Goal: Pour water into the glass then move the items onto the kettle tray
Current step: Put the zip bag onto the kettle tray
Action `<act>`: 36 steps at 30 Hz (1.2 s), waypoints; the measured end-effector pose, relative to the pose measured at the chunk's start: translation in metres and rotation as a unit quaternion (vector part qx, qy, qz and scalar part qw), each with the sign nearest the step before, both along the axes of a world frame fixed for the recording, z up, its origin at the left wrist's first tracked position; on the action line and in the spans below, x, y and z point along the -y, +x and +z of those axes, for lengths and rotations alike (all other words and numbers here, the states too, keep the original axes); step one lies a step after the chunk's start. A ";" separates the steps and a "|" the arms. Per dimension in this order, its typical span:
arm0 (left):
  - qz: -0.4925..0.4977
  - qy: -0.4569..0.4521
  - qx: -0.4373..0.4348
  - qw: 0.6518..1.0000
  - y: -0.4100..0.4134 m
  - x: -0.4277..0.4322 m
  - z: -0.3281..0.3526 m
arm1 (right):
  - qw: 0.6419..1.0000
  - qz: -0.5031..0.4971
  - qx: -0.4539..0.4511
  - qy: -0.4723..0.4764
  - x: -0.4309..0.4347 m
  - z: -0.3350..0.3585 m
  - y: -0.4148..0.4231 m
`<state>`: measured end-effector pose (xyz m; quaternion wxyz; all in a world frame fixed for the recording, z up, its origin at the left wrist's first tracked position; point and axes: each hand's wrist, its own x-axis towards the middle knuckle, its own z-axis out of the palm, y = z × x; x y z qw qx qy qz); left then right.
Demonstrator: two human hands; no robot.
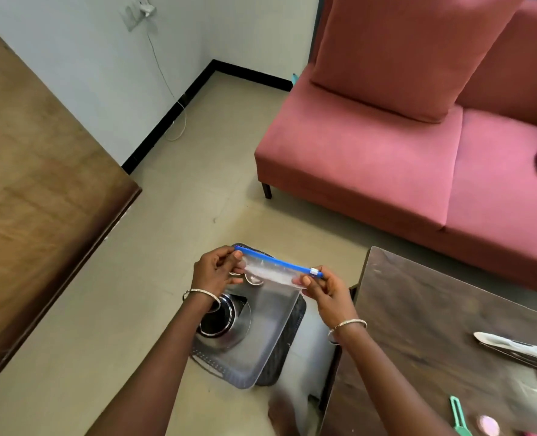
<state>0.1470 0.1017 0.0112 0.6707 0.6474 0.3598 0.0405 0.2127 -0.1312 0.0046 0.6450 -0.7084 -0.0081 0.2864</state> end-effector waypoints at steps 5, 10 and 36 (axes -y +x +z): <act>0.004 0.055 -0.041 0.998 0.007 -0.033 -0.033 | 0.997 -0.014 -0.069 -0.004 -0.036 -0.032 0.004; 0.040 0.078 -0.050 0.995 0.004 -0.052 -0.055 | 0.993 -0.022 -0.113 0.014 -0.059 -0.051 -0.002; 0.038 0.256 -0.161 0.952 0.005 -0.080 -0.114 | 0.917 -0.139 -0.371 0.048 -0.105 -0.130 -0.011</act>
